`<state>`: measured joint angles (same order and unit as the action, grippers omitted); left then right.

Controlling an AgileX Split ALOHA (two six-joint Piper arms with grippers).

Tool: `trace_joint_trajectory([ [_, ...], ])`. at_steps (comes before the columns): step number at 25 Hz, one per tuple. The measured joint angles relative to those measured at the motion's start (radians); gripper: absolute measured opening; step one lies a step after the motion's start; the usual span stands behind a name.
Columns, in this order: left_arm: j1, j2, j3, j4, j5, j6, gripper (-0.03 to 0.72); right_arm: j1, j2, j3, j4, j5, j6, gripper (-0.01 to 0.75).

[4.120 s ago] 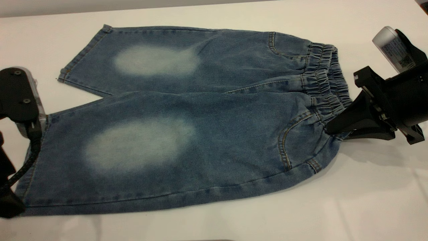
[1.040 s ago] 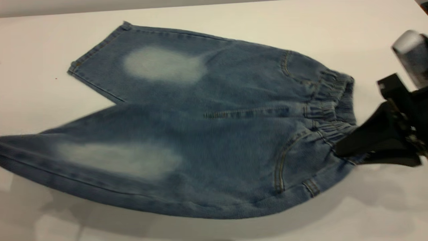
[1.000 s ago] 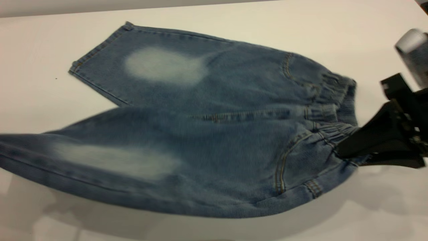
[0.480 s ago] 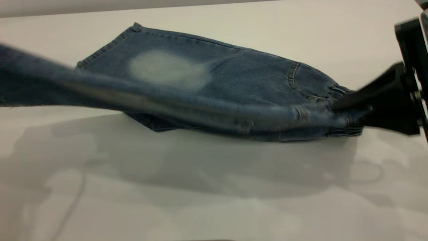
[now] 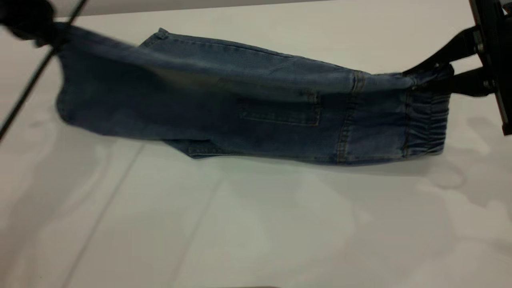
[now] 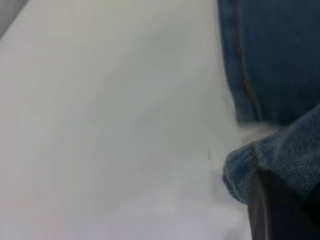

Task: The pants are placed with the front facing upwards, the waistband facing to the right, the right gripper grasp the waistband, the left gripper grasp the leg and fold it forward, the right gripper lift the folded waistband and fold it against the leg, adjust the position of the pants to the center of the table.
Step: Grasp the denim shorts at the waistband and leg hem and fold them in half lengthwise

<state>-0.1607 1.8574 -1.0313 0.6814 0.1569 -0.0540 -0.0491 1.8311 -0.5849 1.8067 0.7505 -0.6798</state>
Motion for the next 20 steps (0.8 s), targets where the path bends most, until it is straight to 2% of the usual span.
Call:
trace_joint_trajectory([
  [7, -0.01, 0.228, -0.235, 0.0, -0.051, 0.0, 0.076, 0.001, 0.003, -0.053, 0.005, -0.188, 0.15, 0.076],
  [12, -0.012, 0.32, -0.31, 0.0, -0.086, -0.001, 0.075, 0.001, 0.005, -0.085, 0.008, -0.291, 0.226, 0.083],
  [20, -0.039, 0.367, -0.355, 0.0, -0.117, -0.007, 0.087, 0.001, 0.128, -0.197, 0.01, -0.309, 0.237, 0.09],
])
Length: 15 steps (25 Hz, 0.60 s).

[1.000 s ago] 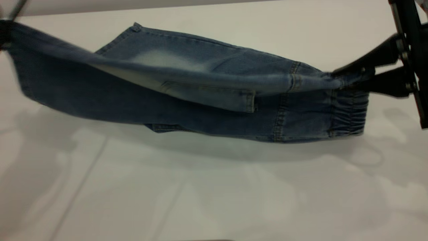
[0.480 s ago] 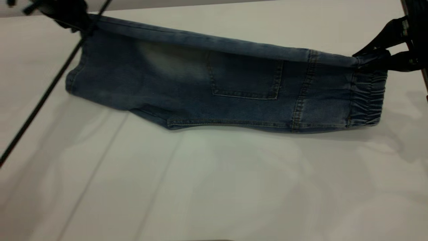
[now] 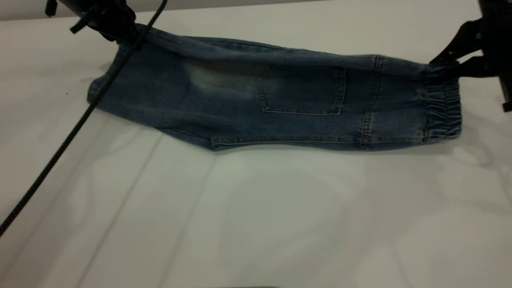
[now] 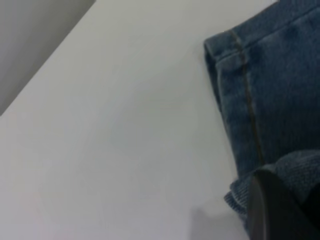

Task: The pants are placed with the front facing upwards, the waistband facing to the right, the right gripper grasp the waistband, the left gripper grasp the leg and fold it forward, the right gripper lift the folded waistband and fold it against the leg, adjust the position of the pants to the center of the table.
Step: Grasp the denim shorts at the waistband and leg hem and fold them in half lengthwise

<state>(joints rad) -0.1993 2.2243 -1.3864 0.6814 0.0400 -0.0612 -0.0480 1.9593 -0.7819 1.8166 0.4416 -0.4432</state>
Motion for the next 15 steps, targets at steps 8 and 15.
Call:
trace_joint_trajectory([
  [8, -0.001, 0.009, 0.0, 0.003, -0.02, -0.039, 0.239, -0.001, 0.114, -0.089, 0.001, 0.072, -0.008, 0.162],
  [15, 0.0, 0.009, 0.0, -0.081, -0.047, -0.203, 0.353, -0.001, 0.117, -0.122, 0.001, 0.109, -0.075, 0.366],
])
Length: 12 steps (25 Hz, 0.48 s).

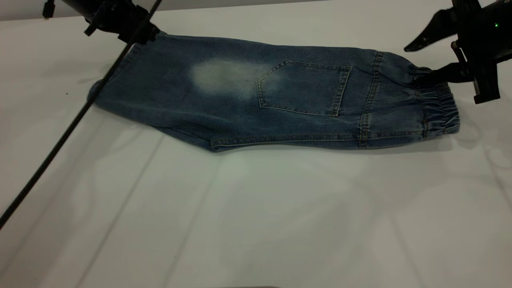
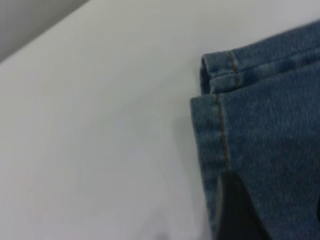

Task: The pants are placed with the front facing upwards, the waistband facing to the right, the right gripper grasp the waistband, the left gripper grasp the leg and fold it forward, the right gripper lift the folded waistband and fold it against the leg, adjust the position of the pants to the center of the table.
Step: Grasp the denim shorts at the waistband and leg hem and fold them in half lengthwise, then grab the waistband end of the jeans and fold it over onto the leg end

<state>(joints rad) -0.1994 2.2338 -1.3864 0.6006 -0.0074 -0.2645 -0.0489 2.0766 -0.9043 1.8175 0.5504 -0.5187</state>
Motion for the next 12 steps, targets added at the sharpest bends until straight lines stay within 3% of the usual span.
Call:
trace_joint_trajectory([
  [5, 0.0, -0.009, 0.0, -0.003, 0.032, -0.053, 0.358, 0.0, 0.0, -0.001, -0.009, 0.142, -0.137, 0.503],
  [12, 0.0, -0.082, 0.0, -0.004, 0.085, -0.057, 0.359, 0.0, 0.0, 0.004, -0.317, 0.235, -0.121, 0.535],
])
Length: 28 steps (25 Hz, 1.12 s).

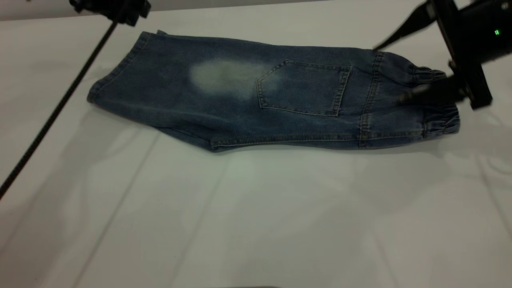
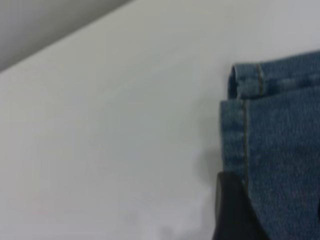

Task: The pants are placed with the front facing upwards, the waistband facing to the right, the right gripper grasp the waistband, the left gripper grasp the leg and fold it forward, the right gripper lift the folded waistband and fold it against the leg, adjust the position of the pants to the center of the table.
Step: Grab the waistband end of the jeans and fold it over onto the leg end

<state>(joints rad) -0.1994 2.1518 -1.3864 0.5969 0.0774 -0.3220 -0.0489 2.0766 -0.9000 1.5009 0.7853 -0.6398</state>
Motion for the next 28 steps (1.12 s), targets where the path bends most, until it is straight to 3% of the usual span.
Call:
trace_joint_trajectory([
  [5, 0.0, -0.003, 0.0, -0.003, 0.012, 0.0, 0.359, 0.0, 0.0, 0.036, -0.297, -0.045, 0.147, 0.535],
  [8, 0.0, -0.003, 0.0, -0.003, 0.012, 0.0, 0.359, 0.0, 0.0, 0.036, -0.366, -0.11, 0.224, 0.535],
  [12, 0.0, -0.003, 0.0, -0.003, 0.013, 0.0, 0.359, 0.0, 0.0, 0.036, -0.34, -0.176, 0.218, 0.535],
  [21, -0.003, -0.003, 0.0, -0.004, 0.024, -0.001, 0.359, 0.0, 0.006, 0.036, -0.084, -0.282, -0.001, 0.519],
  [24, -0.018, -0.003, 0.0, -0.005, 0.048, -0.001, 0.359, 0.0, 0.006, 0.036, -0.031, -0.297, -0.06, 0.416],
  [28, -0.061, -0.003, 0.002, -0.007, 0.063, -0.001, 0.359, 0.0, 0.006, 0.036, -0.004, -0.29, -0.093, 0.115],
])
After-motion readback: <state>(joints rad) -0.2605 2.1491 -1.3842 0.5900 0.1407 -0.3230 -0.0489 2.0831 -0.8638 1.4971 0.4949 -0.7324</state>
